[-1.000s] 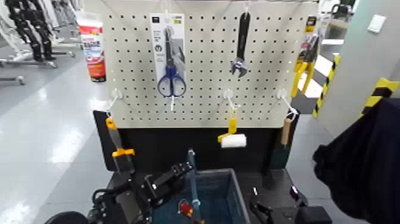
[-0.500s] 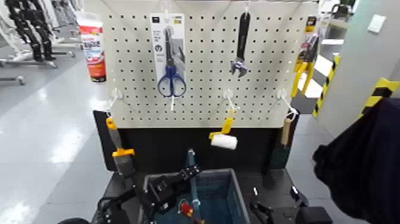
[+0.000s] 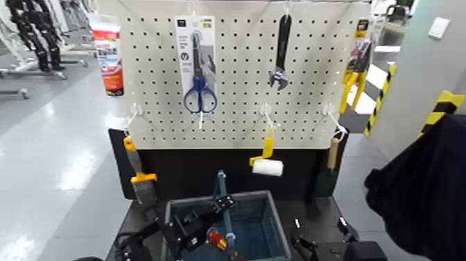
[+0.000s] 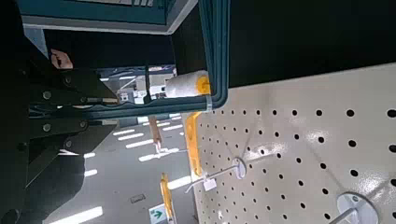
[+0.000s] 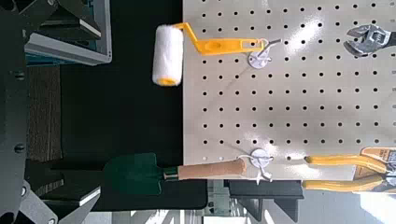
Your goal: Grasp the handle of the crate.
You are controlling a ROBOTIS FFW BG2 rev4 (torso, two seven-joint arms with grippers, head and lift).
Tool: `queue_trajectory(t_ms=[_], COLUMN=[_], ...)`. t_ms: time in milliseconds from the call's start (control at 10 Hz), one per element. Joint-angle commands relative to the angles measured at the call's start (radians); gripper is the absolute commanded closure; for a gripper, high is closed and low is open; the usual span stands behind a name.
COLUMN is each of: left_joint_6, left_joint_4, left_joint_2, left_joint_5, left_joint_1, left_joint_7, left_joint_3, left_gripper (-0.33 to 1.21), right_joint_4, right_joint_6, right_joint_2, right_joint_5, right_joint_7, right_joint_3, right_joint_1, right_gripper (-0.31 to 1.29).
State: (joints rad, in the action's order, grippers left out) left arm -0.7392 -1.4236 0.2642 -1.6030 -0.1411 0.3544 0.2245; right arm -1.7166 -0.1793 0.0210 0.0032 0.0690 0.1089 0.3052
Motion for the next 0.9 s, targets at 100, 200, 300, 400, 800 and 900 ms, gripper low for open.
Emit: queue_trajectory(t_ms=[100,200,300,400,800,900], left_joint_6=[0.015,0.02,0.021,0.021,-0.015,-0.012], left_joint_4=[-0.009,-0.018,-0.034,-0.058,-0.25,-0.307], left_joint_2=[-0.005,-0.011,-0.017,-0.025,-0.014,-0.002], left_joint_5=[-0.017,-0.026,-0.037,-0.04,-0.126,-0.164], left_joint_1=[0.008,0.017,0.032,0.054,0.182,0.207], left_joint_7=[0.001,0.0,-0.002,-0.009,-0.135,-0.195], left_joint_3=[0.01,0.01,0.009,-0.004,-0.062,-0.073], left_gripper=[1.18,1.18,1.18,1.18,1.18,1.18], right_joint_4=[0.0,0.0,0.0,0.0,0.0,0.0], right_joint_6=[0.0,0.0,0.0,-0.002,-0.006,-0.006], right_joint_2=[0.0,0.0,-0.001,0.0,0.0,0.0], right_joint_5=[0.0,0.001,0.001,0.001,0.003,0.004], right_joint_7=[0.0,0.0,0.0,0.002,0.002,0.003], right_joint_3=[0.0,0.0,-0.002,-0.002,-0.003,-0.003], right_joint_1=[0.0,0.0,0.0,0.0,-0.002,-0.003], right_gripper=[0.14,0.14,0.14,0.14,0.14,0.14])
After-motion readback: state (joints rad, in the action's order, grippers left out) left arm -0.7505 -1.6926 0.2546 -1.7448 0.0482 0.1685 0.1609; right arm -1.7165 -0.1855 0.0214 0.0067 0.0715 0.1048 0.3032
